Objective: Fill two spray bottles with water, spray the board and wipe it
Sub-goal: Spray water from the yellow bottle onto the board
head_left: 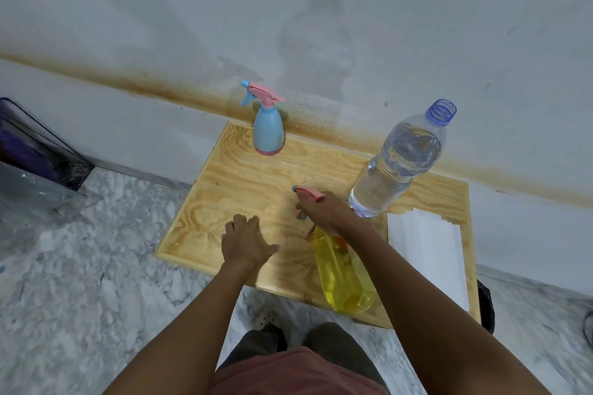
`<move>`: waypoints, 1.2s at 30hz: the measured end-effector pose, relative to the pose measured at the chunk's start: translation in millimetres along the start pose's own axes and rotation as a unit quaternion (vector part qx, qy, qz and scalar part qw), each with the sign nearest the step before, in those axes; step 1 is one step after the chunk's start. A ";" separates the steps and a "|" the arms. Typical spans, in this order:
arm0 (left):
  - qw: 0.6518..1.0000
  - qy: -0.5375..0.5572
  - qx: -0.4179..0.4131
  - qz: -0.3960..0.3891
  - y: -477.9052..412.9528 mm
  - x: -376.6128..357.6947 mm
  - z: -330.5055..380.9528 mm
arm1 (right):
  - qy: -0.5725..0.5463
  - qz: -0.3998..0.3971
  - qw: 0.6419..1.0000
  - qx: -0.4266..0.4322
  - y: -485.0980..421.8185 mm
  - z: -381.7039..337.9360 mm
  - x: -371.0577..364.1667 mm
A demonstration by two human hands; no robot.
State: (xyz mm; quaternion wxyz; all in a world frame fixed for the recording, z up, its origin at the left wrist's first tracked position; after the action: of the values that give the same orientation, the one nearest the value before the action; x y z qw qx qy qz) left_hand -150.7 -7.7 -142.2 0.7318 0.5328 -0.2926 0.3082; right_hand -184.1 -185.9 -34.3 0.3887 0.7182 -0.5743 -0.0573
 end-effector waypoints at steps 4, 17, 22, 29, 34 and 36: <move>0.993 0.068 -0.014 -0.091 6.0 11.1 6.0 | -0.042 0.041 0.996 0.074 13.3 -10.3 9.2; 0.878 0.302 -0.358 -0.101 56.8 79.9 94.8 | -0.153 0.171 0.939 0.257 48.8 -69.2 44.5; 0.871 0.342 -0.353 0.022 49.1 107.6 89.7 | -0.143 0.232 0.938 0.215 38.2 -59.0 48.0; 0.887 0.286 -0.337 0.132 9.1 118.7 105.7 | -0.133 0.308 0.926 0.175 14.7 -44.6 62.3; 0.920 0.262 -0.268 0.110 -53.9 118.4 125.2 | -0.148 0.332 0.919 0.150 -22.5 -48.5 93.6; 0.924 0.265 -0.254 0.107 -74.6 122.6 132.6 | -0.138 0.332 0.922 0.146 -42.9 -49.1 104.9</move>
State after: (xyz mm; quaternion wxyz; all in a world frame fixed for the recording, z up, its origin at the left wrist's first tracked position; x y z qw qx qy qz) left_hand -28.6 -136.0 -59.5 0.8563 0.1932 -0.2118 0.4295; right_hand -89.6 -251.3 11.0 0.1935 0.5199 -0.8298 0.0611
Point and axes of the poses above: each hand's wrist, its own y-axis away from the middle knuckle, its own x-axis out of the back of the hand, z = x × y, the point moved 6 cm from there along -y, towards the middle knuckle, and after that the axes turned 12 degrees about -z, right-handed, at the moved point
